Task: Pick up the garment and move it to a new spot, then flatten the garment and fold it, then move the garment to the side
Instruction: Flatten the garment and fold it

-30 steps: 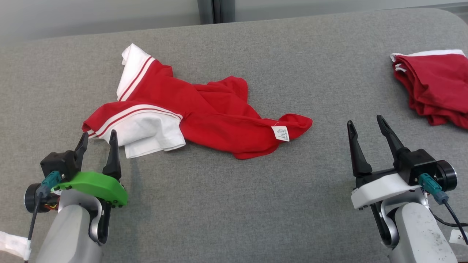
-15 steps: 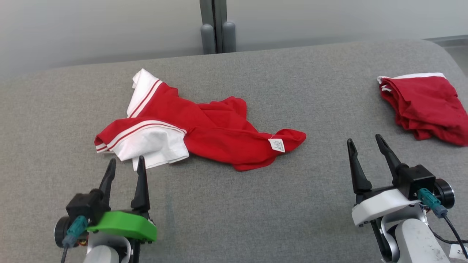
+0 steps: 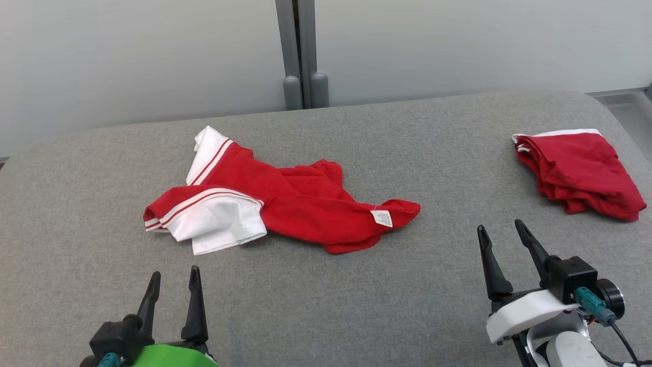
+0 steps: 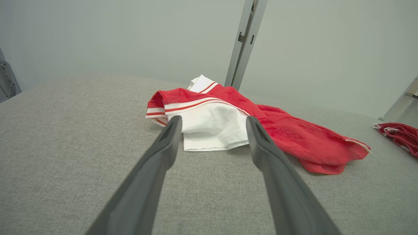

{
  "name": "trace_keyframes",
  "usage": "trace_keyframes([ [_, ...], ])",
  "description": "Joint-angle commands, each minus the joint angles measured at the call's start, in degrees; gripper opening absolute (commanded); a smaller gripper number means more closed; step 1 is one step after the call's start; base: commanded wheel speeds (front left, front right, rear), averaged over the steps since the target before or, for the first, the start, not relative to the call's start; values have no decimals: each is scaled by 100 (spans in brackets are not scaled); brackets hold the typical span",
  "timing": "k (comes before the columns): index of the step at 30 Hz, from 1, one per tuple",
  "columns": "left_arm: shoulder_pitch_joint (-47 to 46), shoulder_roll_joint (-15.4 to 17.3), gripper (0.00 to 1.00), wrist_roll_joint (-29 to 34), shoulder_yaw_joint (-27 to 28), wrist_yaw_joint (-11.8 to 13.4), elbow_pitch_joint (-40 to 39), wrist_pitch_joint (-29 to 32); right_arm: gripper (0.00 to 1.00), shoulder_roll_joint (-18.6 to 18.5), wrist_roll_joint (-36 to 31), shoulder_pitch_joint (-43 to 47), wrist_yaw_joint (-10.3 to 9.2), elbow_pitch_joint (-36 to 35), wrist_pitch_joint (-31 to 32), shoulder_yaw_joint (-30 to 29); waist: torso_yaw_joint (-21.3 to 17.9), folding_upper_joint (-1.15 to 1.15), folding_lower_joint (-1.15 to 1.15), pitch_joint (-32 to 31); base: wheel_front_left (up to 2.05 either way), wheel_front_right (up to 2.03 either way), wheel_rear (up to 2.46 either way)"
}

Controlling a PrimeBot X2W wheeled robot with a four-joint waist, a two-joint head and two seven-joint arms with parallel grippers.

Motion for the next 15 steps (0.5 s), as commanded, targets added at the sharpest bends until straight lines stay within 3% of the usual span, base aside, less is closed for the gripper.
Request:
trace_keyframes([
  [1, 59, -4, 100, 12, -2, -16, -9, -17, 100, -20, 34, 64, -9, 22, -27, 14, 0, 0, 0, -9, 0, 0, 0],
  [15, 41, -21, 100, 9, -116, -47, 114, -17, 100, -20, 62, 95, -9, 42, -26, 77, -9, 0, 0, -18, 0, 0, 0],
])
